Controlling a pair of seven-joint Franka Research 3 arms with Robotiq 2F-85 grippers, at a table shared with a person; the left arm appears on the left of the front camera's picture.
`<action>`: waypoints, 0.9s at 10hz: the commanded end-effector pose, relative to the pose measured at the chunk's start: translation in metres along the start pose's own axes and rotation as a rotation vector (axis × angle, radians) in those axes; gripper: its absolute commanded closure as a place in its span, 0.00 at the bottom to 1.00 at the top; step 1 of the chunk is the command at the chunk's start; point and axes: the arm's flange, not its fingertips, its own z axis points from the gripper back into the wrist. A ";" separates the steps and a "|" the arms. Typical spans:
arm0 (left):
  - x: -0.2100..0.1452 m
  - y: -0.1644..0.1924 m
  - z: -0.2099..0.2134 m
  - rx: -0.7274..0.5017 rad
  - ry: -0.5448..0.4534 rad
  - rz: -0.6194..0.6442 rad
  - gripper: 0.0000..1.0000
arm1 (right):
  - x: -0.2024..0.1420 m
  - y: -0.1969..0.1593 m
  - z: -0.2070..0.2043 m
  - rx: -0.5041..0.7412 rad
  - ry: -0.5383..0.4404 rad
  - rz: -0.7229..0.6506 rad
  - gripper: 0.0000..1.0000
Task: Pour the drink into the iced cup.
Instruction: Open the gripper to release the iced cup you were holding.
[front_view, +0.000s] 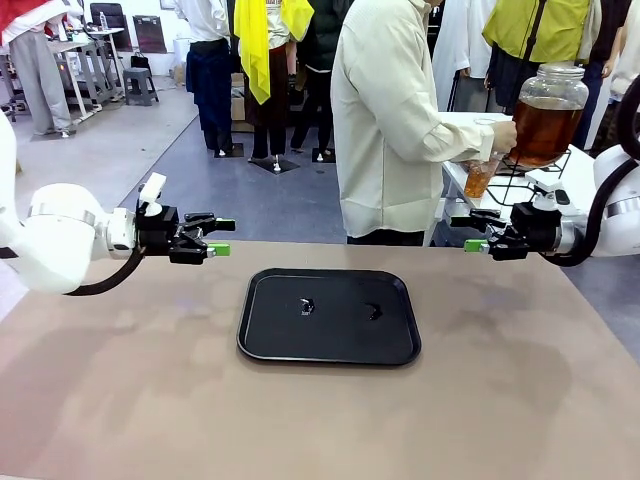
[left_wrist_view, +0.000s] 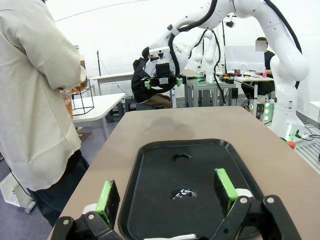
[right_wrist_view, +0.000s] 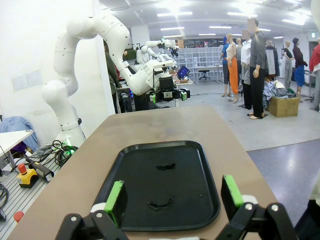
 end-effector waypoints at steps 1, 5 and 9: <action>0.002 0.001 -0.001 0.004 -0.001 -0.003 0.00 | 0.003 0.001 -0.002 0.001 0.002 0.005 0.00; 0.002 0.001 -0.001 0.004 -0.001 -0.003 0.00 | 0.003 0.001 -0.002 0.001 0.002 0.005 0.00; 0.002 0.001 -0.001 0.004 -0.001 -0.003 0.00 | 0.003 0.001 -0.002 0.001 0.002 0.005 0.00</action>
